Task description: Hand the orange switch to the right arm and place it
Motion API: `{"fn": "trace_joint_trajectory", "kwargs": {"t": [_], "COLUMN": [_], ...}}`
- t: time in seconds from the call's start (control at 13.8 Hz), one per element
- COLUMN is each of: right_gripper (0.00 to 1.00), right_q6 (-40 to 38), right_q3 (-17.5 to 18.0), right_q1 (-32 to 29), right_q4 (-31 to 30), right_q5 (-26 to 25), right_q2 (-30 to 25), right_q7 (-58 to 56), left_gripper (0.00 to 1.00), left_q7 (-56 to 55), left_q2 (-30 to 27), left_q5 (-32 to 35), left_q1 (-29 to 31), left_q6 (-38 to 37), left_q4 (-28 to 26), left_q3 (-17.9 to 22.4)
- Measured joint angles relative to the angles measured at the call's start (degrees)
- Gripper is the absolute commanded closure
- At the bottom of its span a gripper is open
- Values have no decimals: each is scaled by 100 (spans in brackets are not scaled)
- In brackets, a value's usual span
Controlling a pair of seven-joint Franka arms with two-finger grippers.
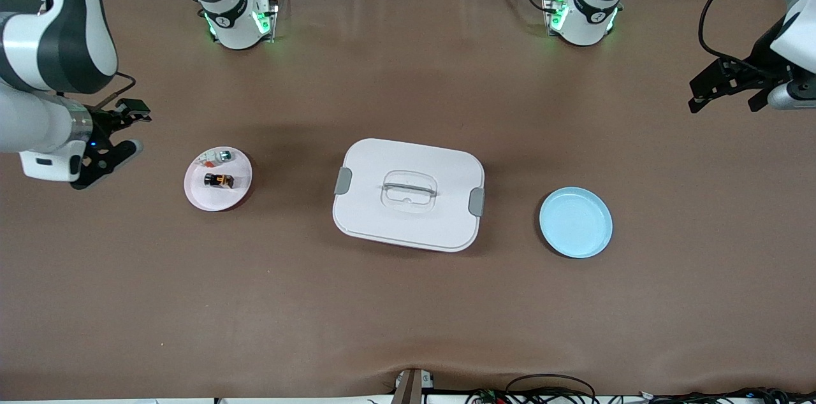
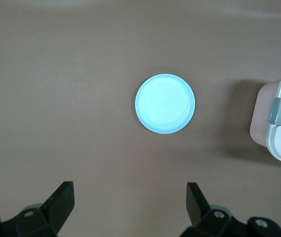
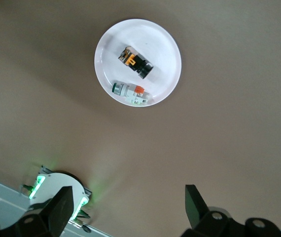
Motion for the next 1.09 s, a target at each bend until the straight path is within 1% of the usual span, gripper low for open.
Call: {"fn": "trace_joint_trajectory", "kwargs": {"t": [0.22,0.58,0.87,1.09], "right_gripper": [0,0,0,0], "right_q6": [-63,-79,-367,-462], "right_q3": [10,-10,-7,-16], "right_q1": [0,-19,-19,-45], "right_q4": [150,392,888,1237], "right_q5": [0,0,0,0], "right_q2": [1,13,13,11], "right_q7": [678,1071,2714,3082], "left_gripper": [0,0,0,0], "left_q7": [3,4,4,4], "left_q2": [2,2,11,17], "left_q5": [0,0,0,0], "left_q1": [-1,-4,-3,-2], "left_q6": [0,-3,-7,-7], "left_q4": [-6,-8,-50,-60], "left_q3": [-1,-14,-14,-14]}}
